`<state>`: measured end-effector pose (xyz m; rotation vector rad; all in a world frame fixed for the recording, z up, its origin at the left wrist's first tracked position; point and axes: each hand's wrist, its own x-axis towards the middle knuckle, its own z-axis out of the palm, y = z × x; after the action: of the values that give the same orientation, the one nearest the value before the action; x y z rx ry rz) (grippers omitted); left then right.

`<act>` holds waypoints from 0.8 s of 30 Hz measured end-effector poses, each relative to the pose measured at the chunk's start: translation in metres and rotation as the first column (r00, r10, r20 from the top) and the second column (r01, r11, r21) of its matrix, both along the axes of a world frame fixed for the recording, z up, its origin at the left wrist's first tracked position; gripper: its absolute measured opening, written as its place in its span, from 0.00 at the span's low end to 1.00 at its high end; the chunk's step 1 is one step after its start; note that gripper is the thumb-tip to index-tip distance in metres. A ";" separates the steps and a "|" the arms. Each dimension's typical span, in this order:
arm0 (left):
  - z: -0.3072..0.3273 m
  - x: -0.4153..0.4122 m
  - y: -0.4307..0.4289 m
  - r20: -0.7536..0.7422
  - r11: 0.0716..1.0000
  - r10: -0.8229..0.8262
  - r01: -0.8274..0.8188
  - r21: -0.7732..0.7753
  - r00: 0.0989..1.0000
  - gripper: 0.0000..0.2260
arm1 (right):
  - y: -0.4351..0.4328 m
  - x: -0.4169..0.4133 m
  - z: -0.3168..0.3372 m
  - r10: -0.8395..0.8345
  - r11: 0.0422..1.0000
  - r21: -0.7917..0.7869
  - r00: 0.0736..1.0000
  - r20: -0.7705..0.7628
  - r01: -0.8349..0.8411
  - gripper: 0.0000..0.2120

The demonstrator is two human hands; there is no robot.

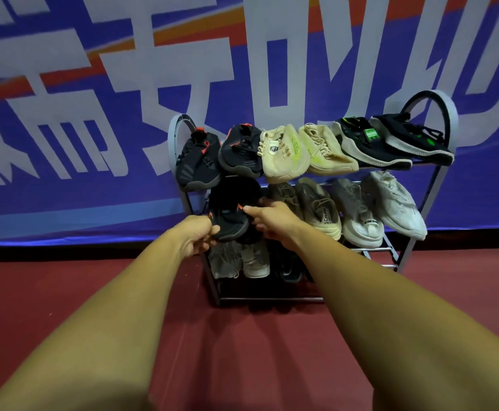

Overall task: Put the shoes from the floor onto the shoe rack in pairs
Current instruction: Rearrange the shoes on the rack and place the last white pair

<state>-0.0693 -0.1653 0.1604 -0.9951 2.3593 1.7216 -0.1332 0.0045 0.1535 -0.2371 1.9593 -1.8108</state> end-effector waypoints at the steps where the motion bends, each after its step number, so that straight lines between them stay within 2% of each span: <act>1: 0.000 0.000 -0.001 -0.014 0.999 0.021 -0.022 -0.024 1.000 0.07 | -0.004 0.004 -0.001 0.052 0.996 0.066 0.999 0.001 -0.052 0.21; 2: 0.000 0.001 -0.001 -0.032 0.998 0.042 -0.044 -0.045 0.999 0.06 | -0.009 0.007 -0.002 0.100 0.987 0.127 0.995 0.000 -0.100 0.25; 4: 0.000 0.000 -0.004 -0.060 0.992 0.080 -0.085 -0.096 0.995 0.04 | -0.017 0.011 -0.005 0.149 0.970 0.193 0.989 -0.004 -0.145 0.24; 8: -0.004 0.000 -0.012 -0.086 0.982 0.134 -0.144 -0.121 0.987 0.03 | -0.028 0.015 -0.008 0.124 0.982 0.144 0.992 -0.029 -0.118 0.20; 10: -0.005 0.000 -0.017 -0.104 0.981 0.143 -0.155 -0.118 0.984 0.07 | -0.034 0.015 -0.011 0.115 0.989 0.095 0.993 -0.038 -0.111 0.23; 14: -0.010 -0.003 -0.029 -0.129 0.979 0.149 -0.164 -0.117 0.980 0.18 | -0.048 0.007 -0.021 0.109 0.988 0.116 0.991 -0.074 -0.100 0.24; 17: -0.015 -0.006 -0.036 -0.092 0.978 0.145 -0.157 -0.140 0.985 0.22 | -0.052 0.005 -0.022 0.108 0.987 0.130 0.991 -0.083 -0.097 0.22; 20: -0.017 -0.009 -0.039 -0.073 0.977 0.108 -0.119 -0.175 0.991 0.21 | -0.060 0.003 -0.026 0.109 0.982 0.164 0.991 -0.078 -0.095 0.19; 24: -0.023 -0.016 -0.033 -0.034 0.966 0.013 -0.022 -0.257 0.999 0.19 | -0.075 -0.009 -0.045 0.120 0.953 0.291 0.986 -0.115 -0.082 0.23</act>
<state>-0.0851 -0.1980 0.1376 -1.0292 2.6535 1.4723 -0.1423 -0.0709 0.1086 -0.3632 2.2271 -1.4579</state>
